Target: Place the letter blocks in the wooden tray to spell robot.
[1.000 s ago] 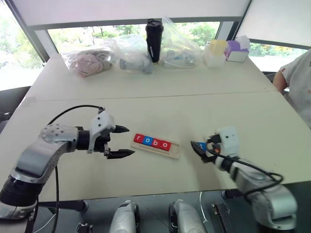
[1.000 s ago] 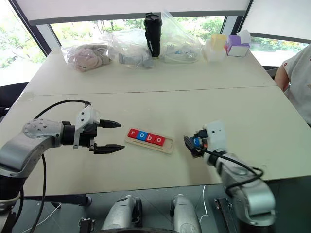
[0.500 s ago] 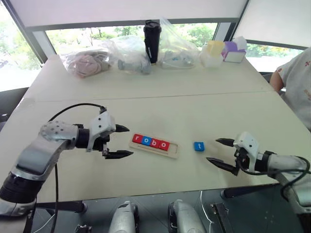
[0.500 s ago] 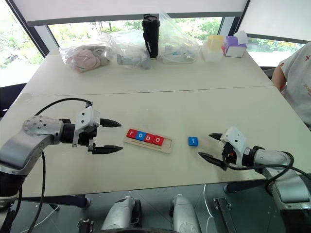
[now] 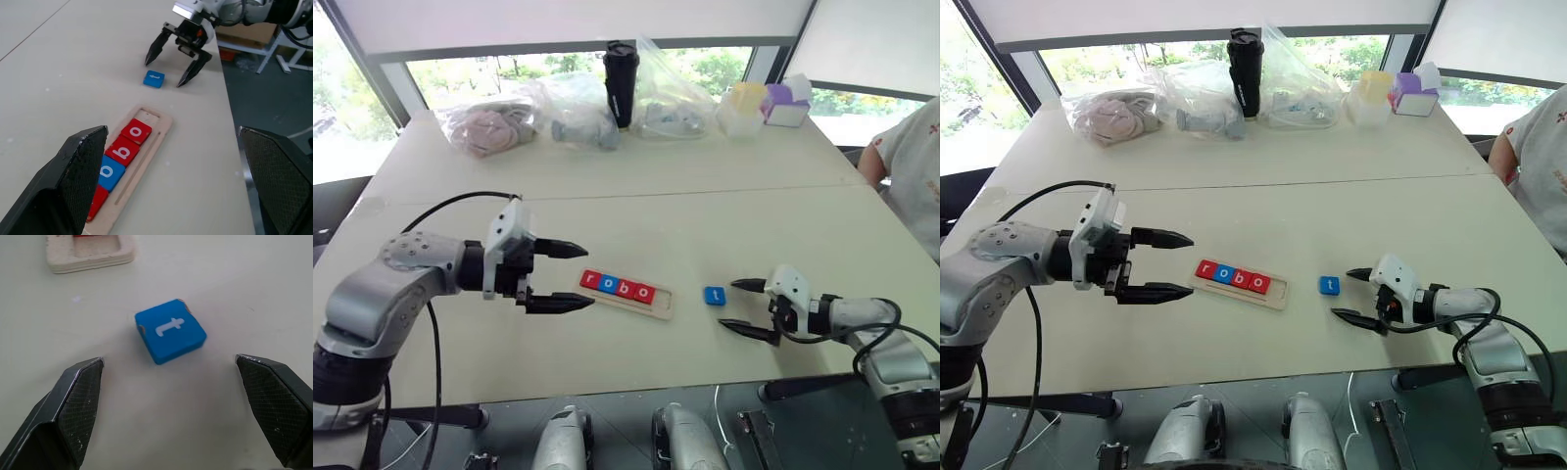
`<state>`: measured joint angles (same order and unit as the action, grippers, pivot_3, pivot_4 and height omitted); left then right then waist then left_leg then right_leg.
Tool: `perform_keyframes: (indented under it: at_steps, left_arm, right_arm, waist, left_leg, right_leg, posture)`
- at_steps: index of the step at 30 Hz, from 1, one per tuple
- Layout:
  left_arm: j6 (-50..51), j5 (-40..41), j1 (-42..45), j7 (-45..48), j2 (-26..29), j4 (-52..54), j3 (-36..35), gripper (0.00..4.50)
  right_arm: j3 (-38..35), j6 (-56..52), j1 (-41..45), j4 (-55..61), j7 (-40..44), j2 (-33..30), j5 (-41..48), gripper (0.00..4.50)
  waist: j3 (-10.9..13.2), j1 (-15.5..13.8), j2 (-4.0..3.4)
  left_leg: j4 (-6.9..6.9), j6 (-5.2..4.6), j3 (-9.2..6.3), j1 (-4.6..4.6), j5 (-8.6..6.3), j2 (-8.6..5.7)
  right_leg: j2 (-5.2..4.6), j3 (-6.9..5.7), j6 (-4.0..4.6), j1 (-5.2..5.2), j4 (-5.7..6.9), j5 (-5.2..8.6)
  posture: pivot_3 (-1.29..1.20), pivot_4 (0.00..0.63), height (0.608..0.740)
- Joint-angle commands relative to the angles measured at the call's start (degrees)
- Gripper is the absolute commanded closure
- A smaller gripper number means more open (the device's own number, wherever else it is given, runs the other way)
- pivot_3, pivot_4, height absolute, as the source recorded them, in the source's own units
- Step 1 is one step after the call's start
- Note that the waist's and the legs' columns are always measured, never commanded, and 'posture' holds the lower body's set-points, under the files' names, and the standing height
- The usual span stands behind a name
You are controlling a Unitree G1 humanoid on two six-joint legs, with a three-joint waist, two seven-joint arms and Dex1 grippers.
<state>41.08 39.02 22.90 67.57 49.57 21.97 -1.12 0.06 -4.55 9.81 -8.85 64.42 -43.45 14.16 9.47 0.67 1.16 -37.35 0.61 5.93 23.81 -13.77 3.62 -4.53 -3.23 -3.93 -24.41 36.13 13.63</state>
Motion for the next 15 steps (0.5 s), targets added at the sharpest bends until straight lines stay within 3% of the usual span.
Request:
perform_keyframes:
  at_steps: [1, 7, 11, 15]
  left_arm:
    - [-1.3, -0.4, 0.3, 1.0, 0.8, 1.3, 0.7, 0.0]
    - [-2.7, -1.6, -0.7, 2.3, 1.9, 1.6, 1.5, 0.0]
    - [-3.1, -2.5, -1.3, 1.9, 2.4, 1.6, 1.3, 0.0]
    - [-3.6, -2.9, -2.0, 1.8, 2.8, 1.4, 0.7, 0.0]
  right_arm:
    - [0.9, 2.4, 2.8, -1.7, 0.7, 0.8, -1.0, 0.04]
    - [3.7, 6.3, 7.6, -8.7, 2.4, 1.5, -3.8, 0.04]
    - [4.2, 7.0, 7.8, -10.2, 3.6, 1.5, -3.9, 1.24]
    - [4.2, 7.3, 6.3, -9.6, 4.3, 1.1, -3.9, 3.15]
  waist:
    - [0.0, 0.0, 0.0]
    - [0.0, 0.0, 0.0]
    - [0.0, 0.0, 0.0]
    - [0.0, 0.0, 0.0]
  left_leg:
    - [-0.01, 0.0, 0.0, -0.01, 0.0, 0.0]
    - [-0.02, 0.0, 0.0, -0.03, 0.0, 0.0]
    - [-0.03, 0.01, 0.0, -0.09, 0.0, 0.0]
    - [-0.04, 0.01, 0.01, -0.27, 0.0, 0.01]
  right_leg:
    - [0.0, 0.0, 0.0, 0.02, 0.0, 0.0]
    - [0.0, 0.0, 0.01, 0.02, 0.02, -0.01]
    - [0.0, 0.0, 0.01, 0.1, 0.01, -0.01]
    - [-0.02, 0.01, 0.02, 0.3, 0.01, 0.0]
  posture:
    - [0.0, 0.15, 0.74]
    - [0.0, 0.15, 0.74]
    - [0.0, 0.15, 0.74]
    - [0.0, 0.15, 0.74]
